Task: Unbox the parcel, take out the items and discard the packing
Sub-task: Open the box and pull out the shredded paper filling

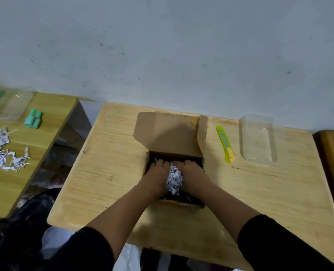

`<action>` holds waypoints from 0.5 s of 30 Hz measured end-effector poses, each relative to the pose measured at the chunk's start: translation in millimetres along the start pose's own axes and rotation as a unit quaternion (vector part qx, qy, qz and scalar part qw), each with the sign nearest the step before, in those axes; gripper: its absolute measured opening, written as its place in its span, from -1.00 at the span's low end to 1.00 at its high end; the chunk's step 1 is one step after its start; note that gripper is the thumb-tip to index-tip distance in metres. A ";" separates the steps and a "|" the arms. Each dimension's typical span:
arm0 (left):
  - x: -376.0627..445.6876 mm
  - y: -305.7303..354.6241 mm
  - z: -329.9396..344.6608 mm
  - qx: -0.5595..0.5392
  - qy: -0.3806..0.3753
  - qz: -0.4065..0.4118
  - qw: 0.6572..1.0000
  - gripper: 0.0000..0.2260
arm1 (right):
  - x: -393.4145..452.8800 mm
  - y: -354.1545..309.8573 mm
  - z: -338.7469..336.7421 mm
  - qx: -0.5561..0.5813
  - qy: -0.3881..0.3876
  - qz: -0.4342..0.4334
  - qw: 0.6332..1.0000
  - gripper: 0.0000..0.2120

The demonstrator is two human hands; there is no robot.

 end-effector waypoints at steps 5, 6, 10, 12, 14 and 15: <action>-1.7 2.7 -9.7 0.018 0.013 0.038 0.999 -0.43 | -11.0 -8.9 -13.0 0.007 0.033 0.026 0.999 -0.48; -3.7 4.6 -15.1 0.012 0.010 0.049 0.999 -0.42 | -13.6 -9.5 -16.4 0.012 0.037 0.035 0.999 -0.46; -9.7 18.1 -48.9 0.032 0.042 0.092 0.994 -0.37 | -30.8 -16.8 -45.7 0.006 0.074 0.050 0.996 -0.47; -15.0 28.2 -65.9 0.072 0.053 0.113 0.990 -0.36 | -41.2 -19.0 -61.5 -0.012 0.089 0.065 0.994 -0.53; -18.4 44.1 -79.6 0.089 0.071 0.136 0.984 -0.42 | -55.1 -17.3 -76.3 -0.011 0.104 0.084 0.991 -0.51; -17.6 51.4 -82.7 0.080 0.092 0.148 0.981 -0.47 | -63.6 -15.0 -83.5 -0.009 0.113 0.085 0.990 -0.48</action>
Point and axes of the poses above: each hand's wrist, its own x-axis towards the middle knuckle, its own z-axis out of the palm, y = z × x, the point moved 5 cm from there along x, towards the middle knuckle, and after that the axes turned 3 degrees about x, right-handed, at the moved point
